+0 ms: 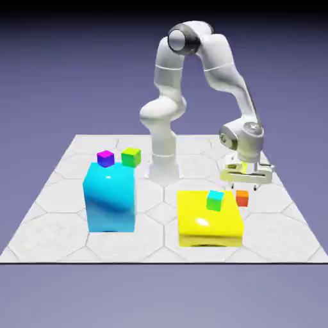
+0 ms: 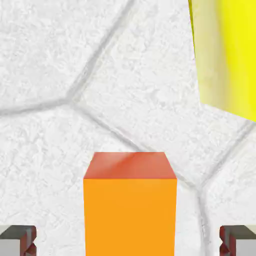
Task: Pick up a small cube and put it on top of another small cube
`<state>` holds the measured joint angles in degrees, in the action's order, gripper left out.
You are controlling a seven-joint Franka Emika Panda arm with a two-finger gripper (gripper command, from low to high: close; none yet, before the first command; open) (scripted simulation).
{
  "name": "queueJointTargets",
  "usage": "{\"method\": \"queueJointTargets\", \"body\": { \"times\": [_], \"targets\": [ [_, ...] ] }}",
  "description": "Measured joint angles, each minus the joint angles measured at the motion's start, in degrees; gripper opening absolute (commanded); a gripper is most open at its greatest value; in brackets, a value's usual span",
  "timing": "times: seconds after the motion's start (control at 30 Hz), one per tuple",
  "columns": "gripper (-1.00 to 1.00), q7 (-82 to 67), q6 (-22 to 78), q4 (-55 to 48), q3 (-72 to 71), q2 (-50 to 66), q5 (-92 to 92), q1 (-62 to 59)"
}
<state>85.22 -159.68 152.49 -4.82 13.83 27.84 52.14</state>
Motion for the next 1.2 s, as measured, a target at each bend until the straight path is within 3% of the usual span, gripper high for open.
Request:
{"method": "queueJointTargets", "body": {
  "times": [0.07, 0.1, 0.4, 1.2],
  "targets": [
    [0.00, -2.05, -3.45, -0.71, -1.95, 4.15, 2.50, -1.04],
    [-1.00, -2.47, -4.15, -0.85, -2.35, 5.00, 3.02, -1.25],
    [-1.00, 2.61, 7.68, 1.05, 3.52, -8.65, -5.59, 0.93],
    [-1.00, -53.06, 39.04, -12.57, -9.79, -22.29, -28.13, -38.97]
  ]
}}
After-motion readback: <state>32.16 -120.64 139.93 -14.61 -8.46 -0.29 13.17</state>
